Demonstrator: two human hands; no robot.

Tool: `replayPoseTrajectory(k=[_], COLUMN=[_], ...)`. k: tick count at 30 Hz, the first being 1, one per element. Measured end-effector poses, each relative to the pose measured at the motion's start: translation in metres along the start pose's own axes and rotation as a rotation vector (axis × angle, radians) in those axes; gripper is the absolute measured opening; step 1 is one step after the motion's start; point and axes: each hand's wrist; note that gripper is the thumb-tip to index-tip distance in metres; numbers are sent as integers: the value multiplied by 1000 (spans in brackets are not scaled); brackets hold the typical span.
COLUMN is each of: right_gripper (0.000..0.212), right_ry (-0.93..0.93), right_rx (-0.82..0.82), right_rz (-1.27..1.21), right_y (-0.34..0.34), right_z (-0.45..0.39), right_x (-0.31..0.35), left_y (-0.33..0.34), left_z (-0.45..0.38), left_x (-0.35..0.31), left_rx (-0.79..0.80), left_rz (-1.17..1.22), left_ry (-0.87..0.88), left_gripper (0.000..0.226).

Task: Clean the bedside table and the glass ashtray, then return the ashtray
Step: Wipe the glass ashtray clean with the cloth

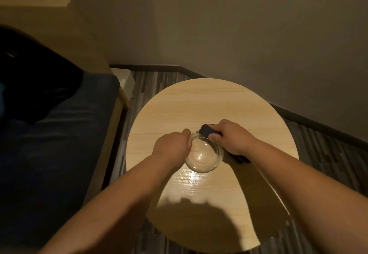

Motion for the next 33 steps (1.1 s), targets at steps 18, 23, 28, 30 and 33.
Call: replayPoseTrajectory(k=[18,23,28,30,33], right_gripper=[32,36,42,43,30], right_ry=[435,543,599,535,388], right_rx=[-636,-742,-764,-732,-559], right_rz=[-575,-761,-805,-758,-589], right_y=[99,122,127,122,94], right_z=[65,69,74,78,77], right_x=[4,15,31,23,4], left_y=[14,16,21,23,23], left_z=[18,22,40,54,69], left_x=[-26,-33,-45,-50,-48], left_rx=[-57,-60,-46,-34,9], left_rz=[-61,10,196,303,356], left_ry=[-113,-213,-396,-439,-392], left_gripper=[19,19,23,25,33])
Point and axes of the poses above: each hand's wrist, its own z-axis away from the middle knuckle, its own y-axis out of the palm, x = y × z, and after that the axes turned 6 degrees about -z, right-handed
